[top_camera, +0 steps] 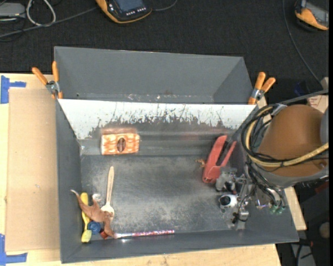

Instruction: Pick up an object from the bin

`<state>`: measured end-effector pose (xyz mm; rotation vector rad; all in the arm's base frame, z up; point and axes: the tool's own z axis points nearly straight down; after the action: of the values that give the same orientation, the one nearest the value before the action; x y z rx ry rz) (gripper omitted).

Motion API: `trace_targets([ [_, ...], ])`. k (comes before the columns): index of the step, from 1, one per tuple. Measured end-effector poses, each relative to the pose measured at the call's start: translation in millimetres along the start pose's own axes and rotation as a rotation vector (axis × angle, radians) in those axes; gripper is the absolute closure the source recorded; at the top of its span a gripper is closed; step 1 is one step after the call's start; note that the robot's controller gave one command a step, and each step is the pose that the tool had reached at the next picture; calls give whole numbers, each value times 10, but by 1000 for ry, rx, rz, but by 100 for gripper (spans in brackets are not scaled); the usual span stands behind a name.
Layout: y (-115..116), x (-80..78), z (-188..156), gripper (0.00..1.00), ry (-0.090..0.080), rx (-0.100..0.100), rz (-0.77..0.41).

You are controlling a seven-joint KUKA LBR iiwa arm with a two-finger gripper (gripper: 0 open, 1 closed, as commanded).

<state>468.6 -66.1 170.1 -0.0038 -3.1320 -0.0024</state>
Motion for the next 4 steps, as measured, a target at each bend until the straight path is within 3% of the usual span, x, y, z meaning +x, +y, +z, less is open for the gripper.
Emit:
trace_targets([
  [1,-11,-30,-17,0,-9,1,-2],
  [2,-854,-398,979,0,-28,8,60],
  [3,-700,-1278,980,0,-12,4,-16],
  [4,-782,-626,967,0,-17,3,34],
])
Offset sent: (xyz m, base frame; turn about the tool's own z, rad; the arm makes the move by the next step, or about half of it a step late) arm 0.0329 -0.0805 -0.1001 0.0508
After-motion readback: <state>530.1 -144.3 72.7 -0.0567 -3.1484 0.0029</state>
